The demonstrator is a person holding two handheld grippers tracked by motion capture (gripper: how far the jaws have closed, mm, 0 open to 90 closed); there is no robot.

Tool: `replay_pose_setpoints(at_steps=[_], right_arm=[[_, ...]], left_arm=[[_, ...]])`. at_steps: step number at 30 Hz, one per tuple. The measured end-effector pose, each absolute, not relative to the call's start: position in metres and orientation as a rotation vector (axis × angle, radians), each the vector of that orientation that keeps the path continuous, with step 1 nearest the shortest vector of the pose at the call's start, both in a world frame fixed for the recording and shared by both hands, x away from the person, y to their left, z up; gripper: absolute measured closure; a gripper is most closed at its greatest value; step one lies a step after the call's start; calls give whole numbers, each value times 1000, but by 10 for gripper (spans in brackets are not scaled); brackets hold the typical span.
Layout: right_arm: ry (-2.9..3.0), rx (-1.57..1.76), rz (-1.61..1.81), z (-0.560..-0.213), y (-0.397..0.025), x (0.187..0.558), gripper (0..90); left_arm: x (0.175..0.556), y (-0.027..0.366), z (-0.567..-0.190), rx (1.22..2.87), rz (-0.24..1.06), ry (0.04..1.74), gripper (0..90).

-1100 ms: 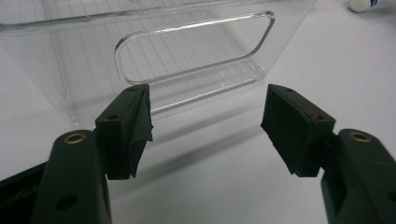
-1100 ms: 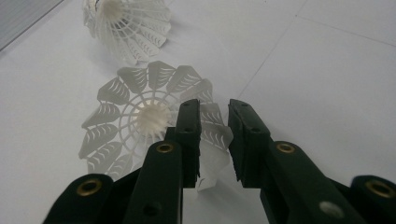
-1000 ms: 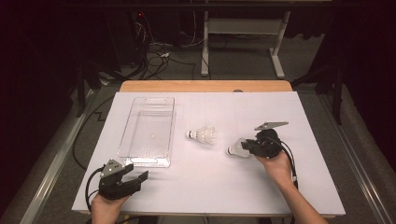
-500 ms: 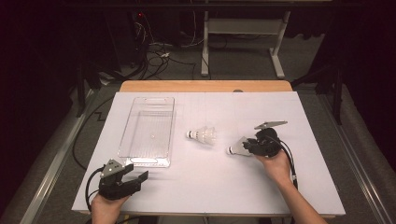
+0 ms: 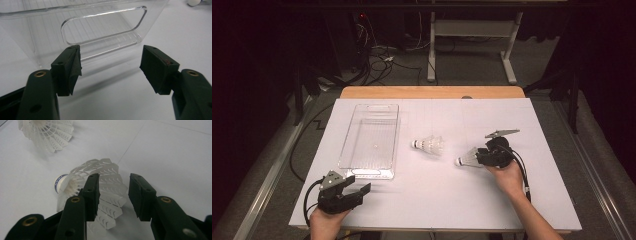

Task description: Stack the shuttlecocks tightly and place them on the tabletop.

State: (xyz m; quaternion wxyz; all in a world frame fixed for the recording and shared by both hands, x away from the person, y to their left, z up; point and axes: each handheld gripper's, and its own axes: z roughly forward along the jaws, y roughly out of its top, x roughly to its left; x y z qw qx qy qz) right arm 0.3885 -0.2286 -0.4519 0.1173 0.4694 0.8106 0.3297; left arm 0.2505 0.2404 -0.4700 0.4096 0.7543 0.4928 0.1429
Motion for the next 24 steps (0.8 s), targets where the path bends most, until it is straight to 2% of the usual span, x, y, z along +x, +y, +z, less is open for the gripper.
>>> replay_pose_setpoints(at_steps=[24], right_arm=[[2346,1394,981,-450,-237,387,561]], left_arm=[[250,240,-470,1900,362,1241,337]])
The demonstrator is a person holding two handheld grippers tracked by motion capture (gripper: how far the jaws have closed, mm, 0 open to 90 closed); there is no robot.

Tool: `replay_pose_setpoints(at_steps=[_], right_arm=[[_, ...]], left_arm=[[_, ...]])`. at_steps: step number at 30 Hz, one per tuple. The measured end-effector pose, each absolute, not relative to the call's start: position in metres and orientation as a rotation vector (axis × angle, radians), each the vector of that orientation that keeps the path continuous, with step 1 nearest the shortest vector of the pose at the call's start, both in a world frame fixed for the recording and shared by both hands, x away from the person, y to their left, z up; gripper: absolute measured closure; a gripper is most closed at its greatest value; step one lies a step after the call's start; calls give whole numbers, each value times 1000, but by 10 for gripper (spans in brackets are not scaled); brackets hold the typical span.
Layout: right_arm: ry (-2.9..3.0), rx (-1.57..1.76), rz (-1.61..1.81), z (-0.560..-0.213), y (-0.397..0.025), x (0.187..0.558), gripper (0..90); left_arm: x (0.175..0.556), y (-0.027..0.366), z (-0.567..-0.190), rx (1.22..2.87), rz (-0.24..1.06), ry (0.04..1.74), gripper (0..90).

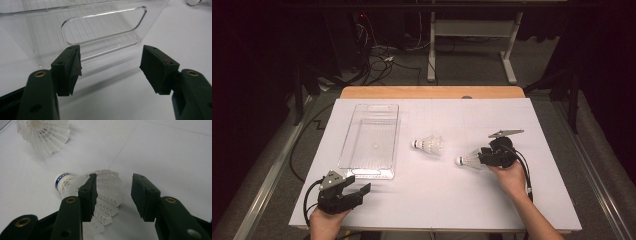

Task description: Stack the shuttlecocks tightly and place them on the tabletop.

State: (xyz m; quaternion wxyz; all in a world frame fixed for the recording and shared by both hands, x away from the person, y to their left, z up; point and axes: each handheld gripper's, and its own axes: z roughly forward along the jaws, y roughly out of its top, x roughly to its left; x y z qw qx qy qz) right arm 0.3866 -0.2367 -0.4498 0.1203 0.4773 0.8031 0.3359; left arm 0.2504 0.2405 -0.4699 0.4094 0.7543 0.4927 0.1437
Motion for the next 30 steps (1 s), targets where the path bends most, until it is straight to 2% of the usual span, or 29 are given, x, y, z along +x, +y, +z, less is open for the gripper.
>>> replay_pose_setpoints(at_steps=[30], right_arm=[[2316,1387,988,-446,-249,374,553]], left_arm=[[250,240,-470,1900,365,1243,337]])
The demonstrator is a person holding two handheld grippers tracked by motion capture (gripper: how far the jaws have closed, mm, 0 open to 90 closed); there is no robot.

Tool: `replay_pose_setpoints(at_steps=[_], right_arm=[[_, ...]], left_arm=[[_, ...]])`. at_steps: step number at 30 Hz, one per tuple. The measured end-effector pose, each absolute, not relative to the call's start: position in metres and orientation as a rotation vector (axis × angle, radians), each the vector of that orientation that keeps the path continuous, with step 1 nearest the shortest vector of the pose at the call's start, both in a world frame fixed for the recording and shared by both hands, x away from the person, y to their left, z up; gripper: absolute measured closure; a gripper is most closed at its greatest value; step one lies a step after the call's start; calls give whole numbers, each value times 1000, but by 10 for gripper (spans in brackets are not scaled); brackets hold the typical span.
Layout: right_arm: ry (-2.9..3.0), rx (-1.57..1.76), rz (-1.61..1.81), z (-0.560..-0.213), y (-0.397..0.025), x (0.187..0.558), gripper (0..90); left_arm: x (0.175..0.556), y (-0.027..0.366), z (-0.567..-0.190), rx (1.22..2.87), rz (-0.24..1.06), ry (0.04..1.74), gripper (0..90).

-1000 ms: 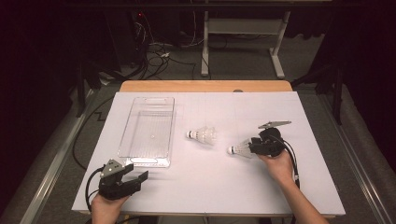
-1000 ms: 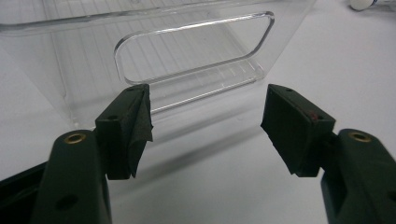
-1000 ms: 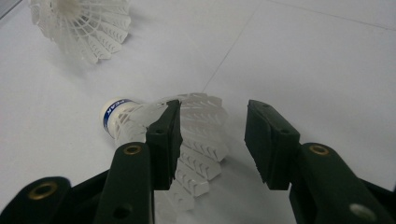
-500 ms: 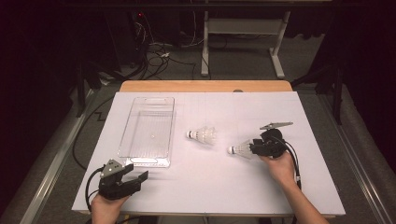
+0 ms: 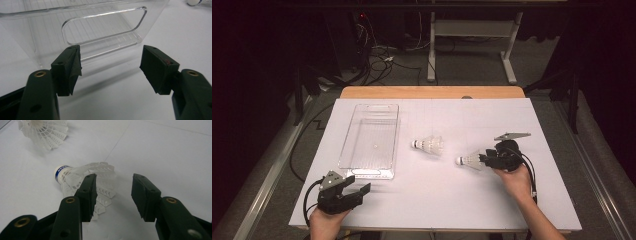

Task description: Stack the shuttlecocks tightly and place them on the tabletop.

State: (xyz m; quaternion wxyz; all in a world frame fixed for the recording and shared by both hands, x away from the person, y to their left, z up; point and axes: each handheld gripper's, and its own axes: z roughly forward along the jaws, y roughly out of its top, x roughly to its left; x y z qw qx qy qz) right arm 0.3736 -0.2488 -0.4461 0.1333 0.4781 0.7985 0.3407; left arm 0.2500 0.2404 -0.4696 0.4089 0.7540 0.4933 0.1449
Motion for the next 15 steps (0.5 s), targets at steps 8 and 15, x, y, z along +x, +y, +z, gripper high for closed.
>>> replay_pose_setpoints(at_steps=[8,15], right_arm=[[2279,1362,1014,-443,-255,364,525],[2261,1347,1039,-441,-258,358,517]], left_arm=[[250,241,-469,1899,363,1243,337],[250,241,-469,1898,365,1245,337]])
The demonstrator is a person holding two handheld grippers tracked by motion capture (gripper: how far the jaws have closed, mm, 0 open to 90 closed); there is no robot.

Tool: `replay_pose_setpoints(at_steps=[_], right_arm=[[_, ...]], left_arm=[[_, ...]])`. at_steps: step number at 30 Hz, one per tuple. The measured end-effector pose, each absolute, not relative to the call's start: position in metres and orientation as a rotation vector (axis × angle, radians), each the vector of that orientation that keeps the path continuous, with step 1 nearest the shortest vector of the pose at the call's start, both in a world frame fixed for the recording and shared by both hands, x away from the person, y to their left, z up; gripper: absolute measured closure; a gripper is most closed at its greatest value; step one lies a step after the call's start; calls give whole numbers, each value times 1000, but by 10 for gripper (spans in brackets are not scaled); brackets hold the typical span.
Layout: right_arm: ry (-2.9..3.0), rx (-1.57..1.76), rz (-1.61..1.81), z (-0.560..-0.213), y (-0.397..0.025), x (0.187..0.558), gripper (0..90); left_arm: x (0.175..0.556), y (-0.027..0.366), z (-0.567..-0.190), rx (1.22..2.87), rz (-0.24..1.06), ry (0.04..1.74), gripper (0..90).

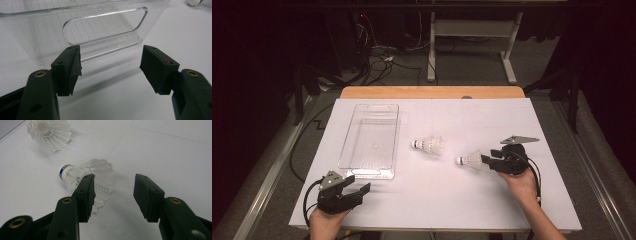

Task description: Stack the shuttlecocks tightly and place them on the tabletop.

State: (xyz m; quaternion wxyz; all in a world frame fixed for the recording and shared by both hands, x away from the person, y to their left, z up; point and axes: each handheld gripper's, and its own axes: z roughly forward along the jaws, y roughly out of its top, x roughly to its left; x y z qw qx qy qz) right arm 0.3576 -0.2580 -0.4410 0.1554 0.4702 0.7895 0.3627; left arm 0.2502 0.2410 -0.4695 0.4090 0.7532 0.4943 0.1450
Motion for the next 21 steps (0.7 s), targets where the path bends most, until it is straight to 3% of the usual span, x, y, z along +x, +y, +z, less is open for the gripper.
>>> replay_pose_setpoints(at_steps=[21], right_arm=[[2252,1303,1072,-441,-259,339,518]], left_arm=[[250,241,-470,1891,365,1246,337]])
